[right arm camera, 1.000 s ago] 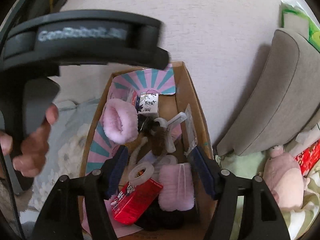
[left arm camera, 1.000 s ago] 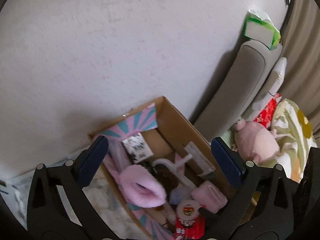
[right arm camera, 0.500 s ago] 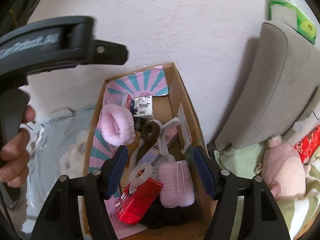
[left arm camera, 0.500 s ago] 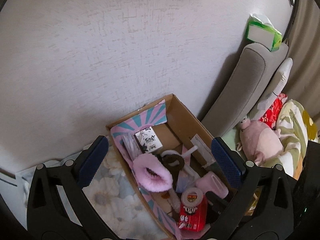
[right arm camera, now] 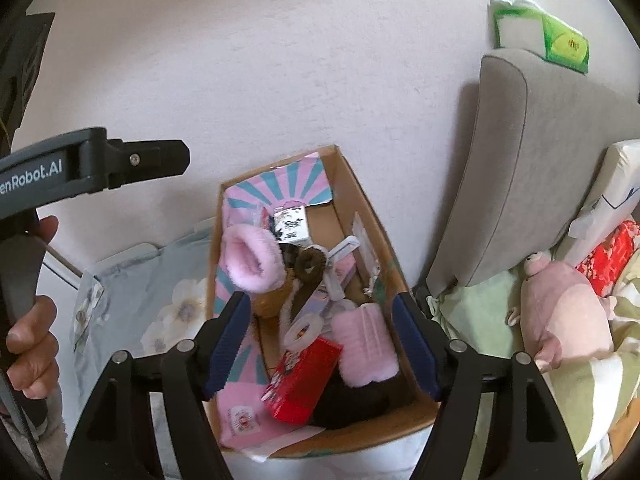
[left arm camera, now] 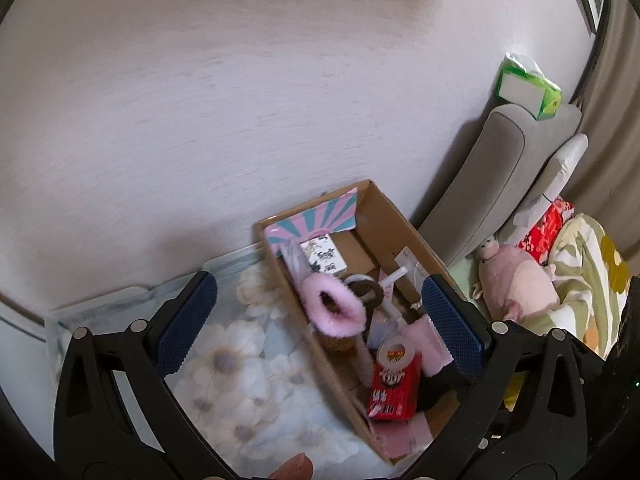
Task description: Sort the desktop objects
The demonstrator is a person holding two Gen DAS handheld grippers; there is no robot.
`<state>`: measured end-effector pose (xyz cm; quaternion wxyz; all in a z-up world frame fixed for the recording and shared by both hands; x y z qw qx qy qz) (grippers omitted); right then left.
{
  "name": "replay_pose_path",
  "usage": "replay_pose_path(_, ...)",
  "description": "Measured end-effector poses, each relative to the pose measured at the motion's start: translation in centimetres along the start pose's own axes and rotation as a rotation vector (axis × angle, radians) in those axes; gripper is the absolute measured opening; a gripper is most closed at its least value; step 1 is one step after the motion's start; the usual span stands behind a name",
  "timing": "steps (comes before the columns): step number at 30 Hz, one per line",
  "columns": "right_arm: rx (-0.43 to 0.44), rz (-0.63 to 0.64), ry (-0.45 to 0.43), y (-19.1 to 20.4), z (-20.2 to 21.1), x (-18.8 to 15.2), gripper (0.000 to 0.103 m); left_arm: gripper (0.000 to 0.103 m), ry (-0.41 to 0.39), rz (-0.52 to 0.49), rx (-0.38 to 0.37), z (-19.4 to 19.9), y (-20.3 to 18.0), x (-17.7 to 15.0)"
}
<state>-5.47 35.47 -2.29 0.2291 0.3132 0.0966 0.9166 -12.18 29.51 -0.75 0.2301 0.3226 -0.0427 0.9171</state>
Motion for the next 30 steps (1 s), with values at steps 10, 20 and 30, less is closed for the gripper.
replay_pose_path(10, -0.007, 0.072, -0.025, 5.2, 2.7, -1.7, 0.069, 0.102, -0.027, 0.052, 0.099, 6.3, 4.2, -4.2)
replay_pose_path(20, 0.031, 0.168, 0.004, 12.0, 3.3, -3.7, 0.069, 0.102, -0.012, 0.182, 0.228, 11.7, 10.0, -10.2)
replay_pose_path(30, 0.068, 0.272, 0.044, 17.2, 2.5, -6.2, 0.069, 0.102, -0.015, 0.293, 0.323, 14.4, 14.0, -15.4)
Point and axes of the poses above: each gripper's, at about its wrist camera, not at the fingertips, and z roughly against the way its jaws point, y to its left, x to its top, the point moved 1 cm from there along -z, roughly the way its jaws point, and after that the axes turned 14 degrees about -z, right-handed, at the moved point
